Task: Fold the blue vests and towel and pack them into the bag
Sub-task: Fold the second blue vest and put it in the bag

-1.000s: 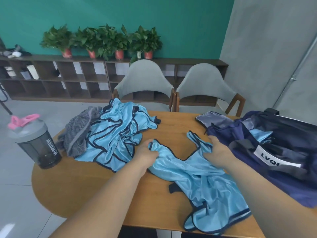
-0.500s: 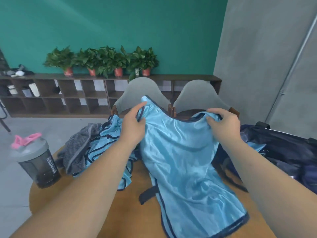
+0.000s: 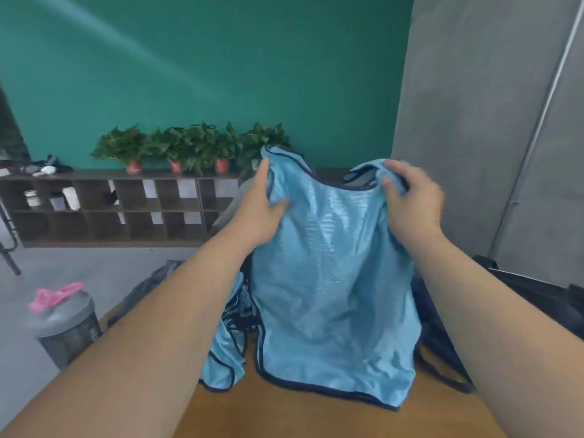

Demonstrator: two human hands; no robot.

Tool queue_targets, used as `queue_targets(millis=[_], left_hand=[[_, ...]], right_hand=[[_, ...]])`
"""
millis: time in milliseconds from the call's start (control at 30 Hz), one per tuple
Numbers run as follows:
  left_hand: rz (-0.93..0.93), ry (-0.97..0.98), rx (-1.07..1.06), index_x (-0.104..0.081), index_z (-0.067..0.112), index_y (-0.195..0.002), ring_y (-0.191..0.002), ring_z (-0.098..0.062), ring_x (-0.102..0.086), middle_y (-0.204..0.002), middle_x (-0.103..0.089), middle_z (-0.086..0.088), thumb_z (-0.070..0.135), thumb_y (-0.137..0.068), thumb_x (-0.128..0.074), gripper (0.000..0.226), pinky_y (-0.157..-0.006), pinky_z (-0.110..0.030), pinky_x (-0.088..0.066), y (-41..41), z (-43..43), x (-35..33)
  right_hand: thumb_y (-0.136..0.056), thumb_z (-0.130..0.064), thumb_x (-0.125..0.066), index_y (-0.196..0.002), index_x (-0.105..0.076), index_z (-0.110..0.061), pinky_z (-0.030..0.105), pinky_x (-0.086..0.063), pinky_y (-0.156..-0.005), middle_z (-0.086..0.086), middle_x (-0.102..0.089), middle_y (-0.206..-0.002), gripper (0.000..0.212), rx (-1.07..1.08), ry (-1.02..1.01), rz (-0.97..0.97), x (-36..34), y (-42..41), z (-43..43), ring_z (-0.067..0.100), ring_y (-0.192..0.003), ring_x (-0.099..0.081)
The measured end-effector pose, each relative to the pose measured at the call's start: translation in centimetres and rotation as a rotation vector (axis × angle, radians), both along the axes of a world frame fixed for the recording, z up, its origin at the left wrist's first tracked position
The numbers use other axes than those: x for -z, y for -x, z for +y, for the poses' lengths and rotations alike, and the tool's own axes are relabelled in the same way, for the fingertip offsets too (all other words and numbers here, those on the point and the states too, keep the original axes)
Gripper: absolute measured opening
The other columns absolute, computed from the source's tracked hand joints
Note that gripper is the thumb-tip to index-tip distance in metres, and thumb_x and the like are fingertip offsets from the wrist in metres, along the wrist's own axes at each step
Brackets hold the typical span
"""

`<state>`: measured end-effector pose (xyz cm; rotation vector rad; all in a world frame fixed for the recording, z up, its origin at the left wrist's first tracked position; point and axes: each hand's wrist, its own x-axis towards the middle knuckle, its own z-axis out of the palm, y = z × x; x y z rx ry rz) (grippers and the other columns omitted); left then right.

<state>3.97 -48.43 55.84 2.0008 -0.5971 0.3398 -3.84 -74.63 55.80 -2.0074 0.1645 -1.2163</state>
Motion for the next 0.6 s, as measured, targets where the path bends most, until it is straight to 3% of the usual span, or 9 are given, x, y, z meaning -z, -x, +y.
queue_targets(millis=[67,133,200,300,367,433,533,600], left_hand=[[0.139,-0.417,-0.084,0.028,0.039,-0.160,-0.136,-0.026,-0.051,-0.175,-0.010,-0.008,0.038,-0.104,-0.061,0.105,-0.104,-0.038,-0.051,-1.9,0.0,2.8],[0.173,-0.614,-0.224,0.031,0.035,-0.159,-0.155,-0.041,-0.026,-0.175,0.003,-0.016,0.048,-0.104,-0.055,0.104,-0.120,-0.055,-0.035,-2.0,0.0,7.2],[0.081,-0.625,-0.225,0.014,0.028,-0.166,-0.158,-0.037,-0.017,-0.175,-0.004,-0.012,0.048,-0.107,-0.049,0.089,-0.125,-0.052,-0.027,0.4,-0.1,12.9],[-0.188,-0.503,-0.029,-0.037,0.026,-0.159,-0.143,-0.022,-0.043,-0.159,-0.041,0.002,0.038,-0.108,-0.047,0.053,-0.118,-0.040,-0.037,7.3,1.0,21.4],[-0.286,-0.496,0.032,-0.057,0.029,-0.141,-0.125,-0.014,-0.054,-0.137,-0.055,0.012,0.039,-0.107,-0.047,0.037,-0.108,-0.034,-0.040,10.0,1.9,25.4],[-0.305,-0.552,0.044,-0.060,0.031,-0.137,-0.122,-0.010,-0.056,-0.132,-0.058,0.016,0.046,-0.108,-0.046,0.036,-0.107,-0.031,-0.039,10.5,2.4,27.3],[-0.325,-0.604,0.031,-0.055,0.029,-0.145,-0.140,-0.014,-0.043,-0.150,-0.048,0.010,0.052,-0.107,-0.048,0.045,-0.120,-0.040,-0.035,10.1,2.8,28.2],[-0.319,-0.582,0.001,-0.057,0.026,-0.142,-0.140,-0.018,-0.042,-0.147,-0.047,0.006,0.048,-0.105,-0.054,0.044,-0.119,-0.041,-0.037,10.2,2.9,28.0]], right_hand=[[-0.110,-0.040,-0.047,-0.166,-0.022,-0.025,0.038,-0.023,-0.125,0.010,-0.025,-0.170,0.064,-0.094,0.061,0.521,2.7,-2.4,-1.0,0.030,-0.156,-0.025],[-0.112,-0.042,-0.036,-0.167,-0.005,-0.026,0.046,-0.014,-0.128,0.021,-0.003,-0.172,0.066,-0.049,0.224,0.781,7.5,-2.7,-1.4,0.039,-0.159,-0.005],[-0.110,-0.046,-0.031,-0.167,-0.015,-0.027,0.048,-0.014,-0.128,0.023,-0.006,-0.172,0.062,-0.013,0.416,0.812,13.2,-0.9,-0.4,0.040,-0.159,-0.005],[-0.092,-0.067,-0.014,-0.155,-0.046,-0.031,0.047,-0.025,-0.126,0.008,-0.027,-0.169,0.079,-0.139,0.526,0.891,21.7,4.3,3.8,0.033,-0.158,-0.021],[-0.096,-0.070,-0.026,-0.144,-0.057,-0.034,0.046,-0.041,-0.117,0.001,-0.045,-0.158,0.068,-0.215,0.557,0.841,26.2,7.1,5.9,0.028,-0.147,-0.042],[-0.099,-0.077,-0.024,-0.147,-0.053,-0.038,0.041,-0.036,-0.120,-0.005,-0.044,-0.159,0.069,-0.281,0.587,0.849,28.4,8.0,6.3,0.022,-0.147,-0.043],[-0.091,-0.085,0.000,-0.157,-0.042,-0.035,0.034,-0.016,-0.127,-0.005,-0.031,-0.168,0.093,-0.281,0.599,0.911,29.0,6.0,4.1,0.019,-0.156,-0.026],[-0.093,-0.080,-0.011,-0.153,-0.050,-0.027,0.041,-0.025,-0.126,0.002,-0.040,-0.163,0.089,-0.118,0.513,0.887,28.5,4.6,3.2,0.025,-0.152,-0.033]])
